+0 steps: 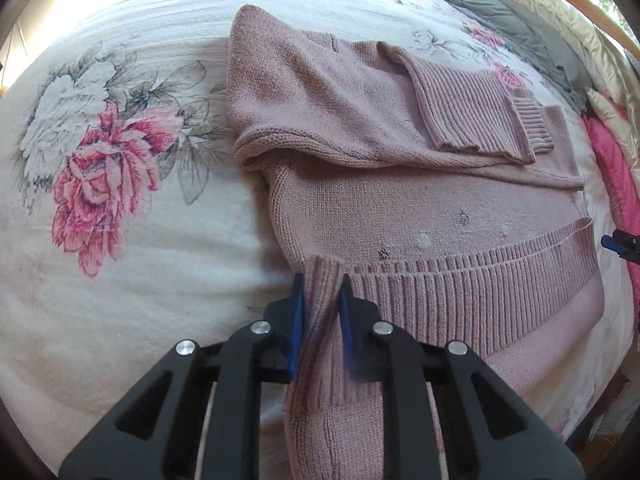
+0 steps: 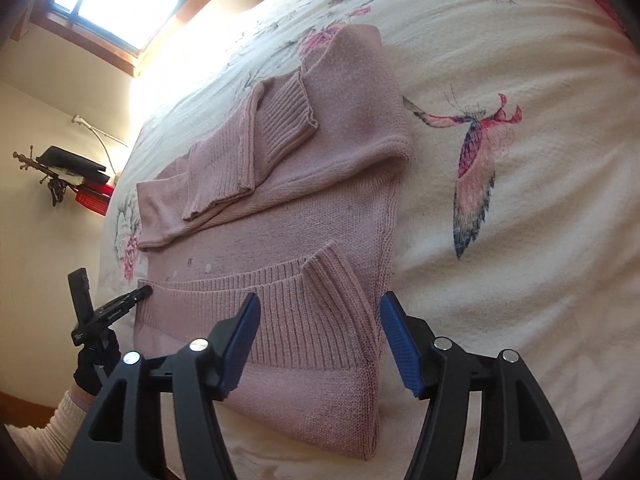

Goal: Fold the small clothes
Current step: 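Lift the hem with both tools and fold it up toward the collar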

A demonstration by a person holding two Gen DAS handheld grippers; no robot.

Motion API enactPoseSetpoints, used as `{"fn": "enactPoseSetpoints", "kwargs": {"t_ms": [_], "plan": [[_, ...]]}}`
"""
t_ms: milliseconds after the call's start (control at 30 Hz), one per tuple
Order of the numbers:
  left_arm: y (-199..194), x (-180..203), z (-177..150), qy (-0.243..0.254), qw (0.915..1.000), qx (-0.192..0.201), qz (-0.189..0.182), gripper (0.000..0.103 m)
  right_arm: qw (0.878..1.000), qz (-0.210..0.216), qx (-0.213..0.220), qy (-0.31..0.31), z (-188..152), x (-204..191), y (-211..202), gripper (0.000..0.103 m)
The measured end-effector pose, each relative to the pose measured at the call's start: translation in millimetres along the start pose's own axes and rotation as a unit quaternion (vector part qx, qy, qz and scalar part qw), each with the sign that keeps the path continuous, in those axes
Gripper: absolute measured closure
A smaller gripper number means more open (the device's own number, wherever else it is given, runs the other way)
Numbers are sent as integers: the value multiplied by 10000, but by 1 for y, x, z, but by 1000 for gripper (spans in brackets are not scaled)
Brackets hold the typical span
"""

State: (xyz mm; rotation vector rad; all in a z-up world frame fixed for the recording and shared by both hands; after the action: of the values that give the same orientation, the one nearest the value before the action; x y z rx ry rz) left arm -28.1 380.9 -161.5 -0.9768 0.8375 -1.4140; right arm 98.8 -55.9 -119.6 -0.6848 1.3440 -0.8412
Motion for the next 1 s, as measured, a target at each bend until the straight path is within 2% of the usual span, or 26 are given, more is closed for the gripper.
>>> {"fn": "enactPoseSetpoints", "kwargs": {"t_ms": [100,233,333,400,433,500,600,667,700,767,800,833,1000], "plan": [[-8,9,0,170,9998,127,-7,89,9985,-278,-7,-477,2,-11,7,39],[2,7,-1,170,9998,-37,40,89,9896,-752,-119,-1220,2,-27,26,36],[1,6,1,136,9999,25,84,89,9825,-926,-213,-1599,2,-33,39,36],[-3,11,3,288,9995,117,110,89,9792,-1021,-314,-1725,4,-34,48,36],[-1,15,4,352,9993,92,117,87,9779,-1046,-386,-1769,4,-34,53,38],[5,17,2,386,9992,31,89,87,9749,-1079,-505,-1882,1,-34,60,50],[11,12,1,281,9996,5,-44,85,9648,-1378,-517,-2178,-6,-35,68,62],[12,9,1,161,9996,46,-240,78,9637,-1269,-546,-2286,-10,-38,67,75],[13,9,1,150,9994,49,-312,73,9637,-1222,-540,-2312,-11,-39,65,77],[16,10,0,220,9995,-22,-243,76,9635,-1212,-502,-2331,-12,-40,61,85],[15,11,1,271,9995,-43,-155,81,9646,-1206,-481,-2294,-11,-39,59,88],[13,13,2,340,9994,-33,-70,91,9669,-1148,-465,-2231,-11,-37,55,89],[-14,18,-1,542,9976,266,325,95,9780,-579,-354,-1972,-14,-39,25,92]]}}
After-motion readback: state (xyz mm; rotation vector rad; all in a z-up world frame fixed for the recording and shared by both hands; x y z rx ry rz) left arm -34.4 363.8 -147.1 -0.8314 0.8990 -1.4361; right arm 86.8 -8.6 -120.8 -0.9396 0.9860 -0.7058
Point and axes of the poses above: each gripper's, at about its wrist camera, not at the fingertips, and y roughly the way its jaws point, x to its right, z to its top, the point moved 3 cm from there along y, roughly the way its jaws point, and after that the axes turned 15 degrees about y, right-handed, at the moved point
